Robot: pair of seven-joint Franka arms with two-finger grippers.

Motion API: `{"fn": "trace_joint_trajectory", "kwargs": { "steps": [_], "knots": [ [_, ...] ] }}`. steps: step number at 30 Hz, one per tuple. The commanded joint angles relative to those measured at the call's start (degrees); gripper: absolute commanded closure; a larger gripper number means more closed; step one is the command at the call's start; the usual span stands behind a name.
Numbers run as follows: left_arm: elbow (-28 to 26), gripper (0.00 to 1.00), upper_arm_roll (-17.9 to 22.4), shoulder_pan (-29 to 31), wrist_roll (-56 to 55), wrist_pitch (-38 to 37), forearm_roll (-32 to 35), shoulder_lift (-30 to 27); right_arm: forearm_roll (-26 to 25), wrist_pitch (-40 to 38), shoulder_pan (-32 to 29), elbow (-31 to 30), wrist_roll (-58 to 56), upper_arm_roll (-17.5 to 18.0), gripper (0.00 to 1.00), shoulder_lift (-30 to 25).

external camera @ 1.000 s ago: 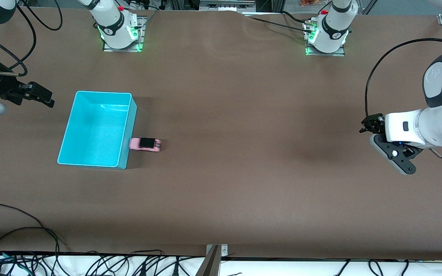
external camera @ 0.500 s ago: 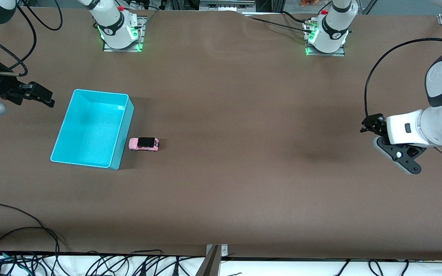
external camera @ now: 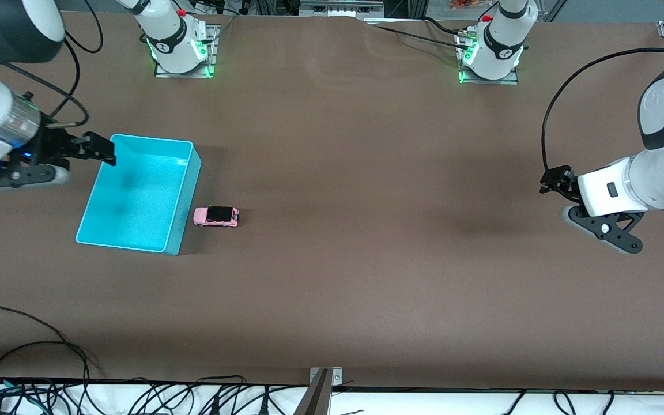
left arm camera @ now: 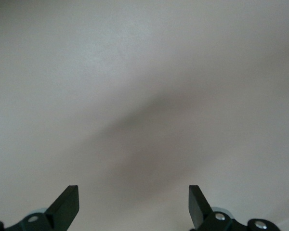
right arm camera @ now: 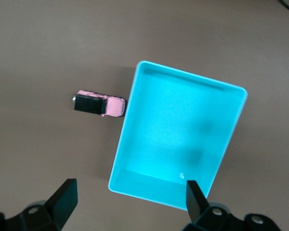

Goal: Wind and store pink jeep toy

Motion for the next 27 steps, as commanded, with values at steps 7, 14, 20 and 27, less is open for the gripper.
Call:
{"fn": "trace_joint_trajectory", "kwargs": {
  "steps": [7, 14, 20, 27],
  "knots": [
    [-17.7, 0.00, 1.8, -2.6, -3.5, 14.4, 1.0, -13.0, 2.4, 3.7, 3.3, 1.0, -24.1, 0.5, 0.00, 6.1],
    [-28.7, 0.00, 1.7, 0.2, -9.7, 25.7, 0.8, -20.3, 7.0, 4.5, 3.9, 0.9, -44.2, 0.5, 0.00, 13.1],
    [-29.3, 0.00, 1.7, 0.3, -12.1, 25.4, 1.5, -22.9, 8.9, 8.9, 3.9, 0.6, -59.0, 0.6, 0.00, 18.6],
    [-29.0, 0.00, 1.8, 0.3, -16.5, 20.2, 1.6, -24.4, 8.8, 15.6, 5.7, -2.5, -67.7, 0.6, 0.00, 20.7]
  ]
}}
